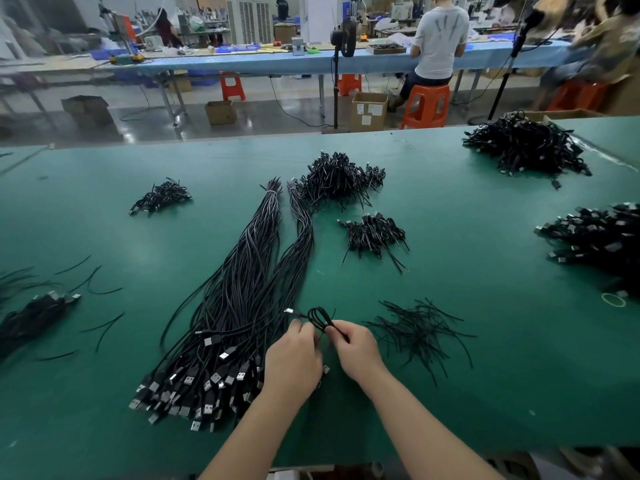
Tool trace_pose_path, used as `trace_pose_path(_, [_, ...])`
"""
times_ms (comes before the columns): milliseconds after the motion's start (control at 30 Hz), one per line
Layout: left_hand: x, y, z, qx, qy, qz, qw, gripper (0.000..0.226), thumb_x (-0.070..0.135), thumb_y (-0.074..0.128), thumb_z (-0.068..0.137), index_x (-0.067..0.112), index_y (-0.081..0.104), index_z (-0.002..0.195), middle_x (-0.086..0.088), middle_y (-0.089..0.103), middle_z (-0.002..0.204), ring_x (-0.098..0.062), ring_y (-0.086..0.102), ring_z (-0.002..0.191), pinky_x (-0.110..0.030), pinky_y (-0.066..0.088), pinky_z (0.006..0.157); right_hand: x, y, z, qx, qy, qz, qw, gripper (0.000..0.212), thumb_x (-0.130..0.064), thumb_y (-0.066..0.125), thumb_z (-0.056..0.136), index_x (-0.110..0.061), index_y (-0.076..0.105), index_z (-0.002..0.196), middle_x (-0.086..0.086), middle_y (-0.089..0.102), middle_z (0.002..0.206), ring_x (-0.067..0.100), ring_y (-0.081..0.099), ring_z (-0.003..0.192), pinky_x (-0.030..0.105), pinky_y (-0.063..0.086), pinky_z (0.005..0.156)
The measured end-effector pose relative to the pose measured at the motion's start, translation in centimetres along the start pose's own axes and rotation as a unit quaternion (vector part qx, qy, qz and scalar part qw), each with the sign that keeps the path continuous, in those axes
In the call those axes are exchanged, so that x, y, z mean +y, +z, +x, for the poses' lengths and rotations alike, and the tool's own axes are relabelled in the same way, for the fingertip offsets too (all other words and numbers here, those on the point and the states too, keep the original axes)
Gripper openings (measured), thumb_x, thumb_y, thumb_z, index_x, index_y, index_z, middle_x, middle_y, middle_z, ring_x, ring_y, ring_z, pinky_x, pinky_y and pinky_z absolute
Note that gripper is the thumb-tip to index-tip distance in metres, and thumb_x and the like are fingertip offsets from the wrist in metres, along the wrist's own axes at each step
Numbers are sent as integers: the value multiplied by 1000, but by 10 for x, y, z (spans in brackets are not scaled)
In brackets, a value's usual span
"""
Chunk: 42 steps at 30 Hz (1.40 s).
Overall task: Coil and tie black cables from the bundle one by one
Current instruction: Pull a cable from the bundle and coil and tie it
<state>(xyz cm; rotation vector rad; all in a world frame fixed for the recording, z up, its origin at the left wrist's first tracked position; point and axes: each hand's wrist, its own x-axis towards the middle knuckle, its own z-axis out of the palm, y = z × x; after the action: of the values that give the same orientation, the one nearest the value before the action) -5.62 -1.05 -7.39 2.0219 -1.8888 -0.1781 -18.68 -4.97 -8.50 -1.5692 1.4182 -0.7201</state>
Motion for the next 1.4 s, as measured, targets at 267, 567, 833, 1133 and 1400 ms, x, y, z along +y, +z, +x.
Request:
trace_pose_path(267, [-11,1,11,162,227,115,953,55,17,85,73,15,64,124,-5,55,134,-29,45,130,-41,30,108,-7,-24,0,-102,29,128,986,28,-20,52,104,2,70,101,0,59,72,13,49,73,23,38,69])
trace_pose_path(567, [-18,-8,21,116,263,105,952,24,29,78,84,22,75,107,6,74,112,-23,54,134,-52,26,116,2,-19,3,-105,12,126,986,23,-15,53,103,-11,75,97,0,64,77,10,55,76,24,44,77])
trace_pose_path(833, [-5,-6,16,70,80,-21,994,9,35,75,87,30,79,93,17,73,89,-9,60,96,-26,24,94,11,-14,5,-110,-30,32,993,24,-19,48,105,-18,71,108,5,68,98,17,58,91,37,47,89])
trace_pose_path(1133, [-5,-15,31,-32,-27,-18,999,13,42,68,91,37,78,97,18,72,92,-6,57,100,-30,27,100,25,-4,2,-78,-89,-130,984,35,-47,49,97,-36,62,127,-9,64,103,14,46,102,37,41,88])
trace_pose_path(1400, [1,-26,33,-122,-84,-31,988,14,51,73,84,37,77,85,19,70,79,-3,62,84,-34,41,95,29,4,-6,43,-210,-145,966,28,-47,61,95,-24,75,87,-13,58,66,14,46,78,29,36,71])
